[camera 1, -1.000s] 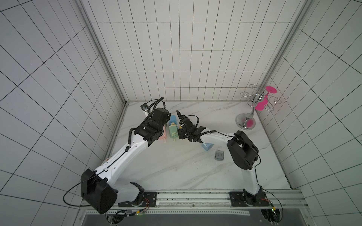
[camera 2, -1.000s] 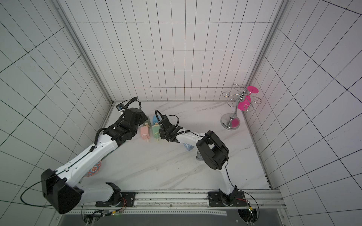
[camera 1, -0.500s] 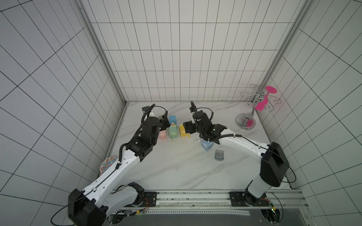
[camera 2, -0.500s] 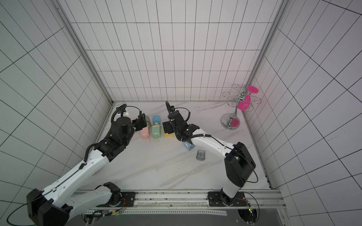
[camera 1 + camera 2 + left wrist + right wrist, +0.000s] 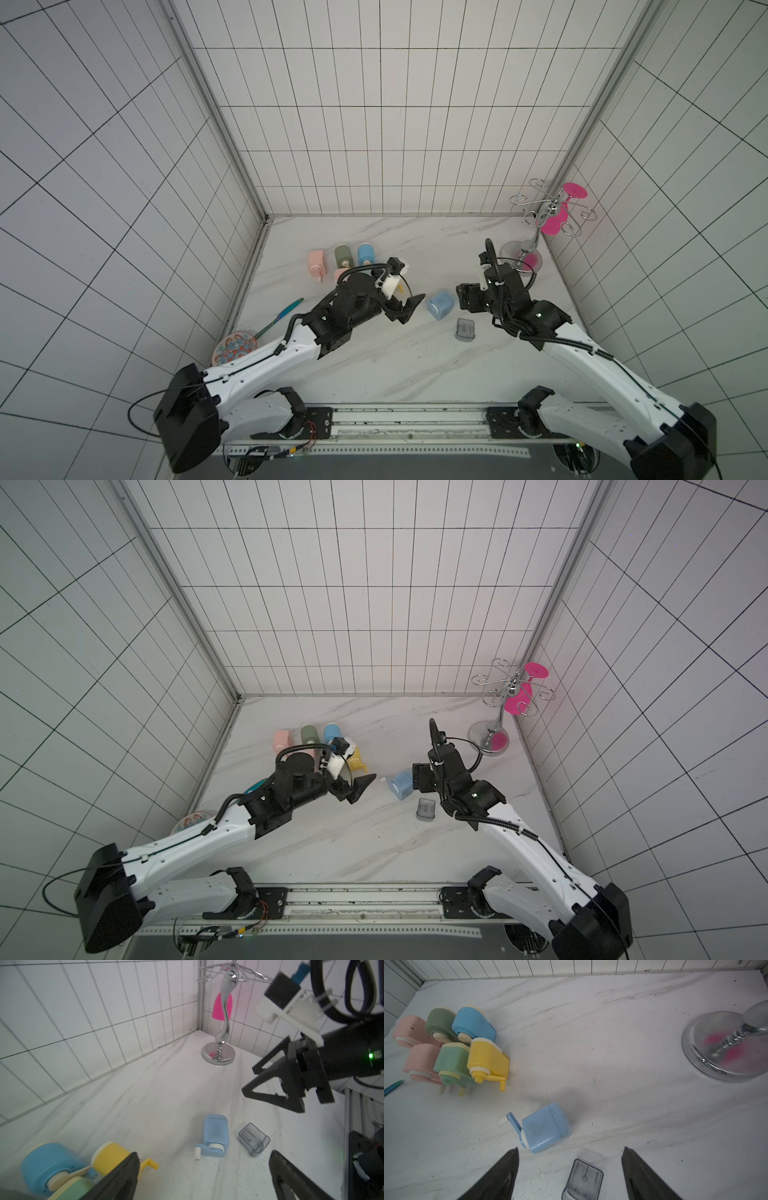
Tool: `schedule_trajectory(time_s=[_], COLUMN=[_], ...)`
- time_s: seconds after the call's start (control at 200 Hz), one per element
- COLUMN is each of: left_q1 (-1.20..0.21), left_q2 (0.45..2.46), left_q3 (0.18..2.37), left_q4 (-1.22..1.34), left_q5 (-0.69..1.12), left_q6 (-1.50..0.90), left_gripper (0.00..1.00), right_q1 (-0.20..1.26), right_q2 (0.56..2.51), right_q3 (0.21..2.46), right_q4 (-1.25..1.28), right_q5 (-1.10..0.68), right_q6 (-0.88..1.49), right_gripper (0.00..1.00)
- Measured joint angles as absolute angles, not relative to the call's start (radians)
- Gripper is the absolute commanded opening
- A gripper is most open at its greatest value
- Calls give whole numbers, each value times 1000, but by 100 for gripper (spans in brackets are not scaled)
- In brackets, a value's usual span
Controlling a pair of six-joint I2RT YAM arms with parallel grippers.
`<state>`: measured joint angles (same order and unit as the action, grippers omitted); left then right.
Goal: Put the tray back into the pencil sharpener
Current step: Pick up the container from the center of the board.
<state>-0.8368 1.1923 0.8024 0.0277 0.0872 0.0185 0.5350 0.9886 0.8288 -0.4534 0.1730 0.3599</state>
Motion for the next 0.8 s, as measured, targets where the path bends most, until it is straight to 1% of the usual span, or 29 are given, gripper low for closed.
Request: schedule_trajectory(time_s=[0.115, 0.205, 0.315, 0.39, 0.57, 0.695, 0.76, 0.8], left_q1=[-912, -946, -967, -969, -970, -981, -983, -984], left_q2=[1325, 1407, 1481, 1521, 1616, 1687, 1704, 1703], left_q3=[878, 924, 967, 994, 1080, 1176, 1205, 1207], left_q4=[-17, -35, -56, -67, -90, -152, -172, -179], left_q5=[80, 68, 56, 50, 38, 11, -6, -12], left_q6=[86, 113, 129, 131, 131, 130, 123, 119], left_gripper=[98, 98, 98, 98, 98, 97, 97, 97], right_q1=[487, 464, 458, 458, 458, 453, 447, 445], right_q2=[867, 764, 698, 702, 764, 761, 785, 815], right_q3=[772, 712, 650, 614, 551, 531, 528, 528], right_q4=[-493, -527, -570, -583, -596, -582, -565, -549], right_q5=[176, 176, 145, 110, 57, 54, 51, 49], right_q6=[394, 442, 510, 557, 630, 657, 664, 663], right_gripper=[79, 74, 68, 64, 61, 52, 45, 42])
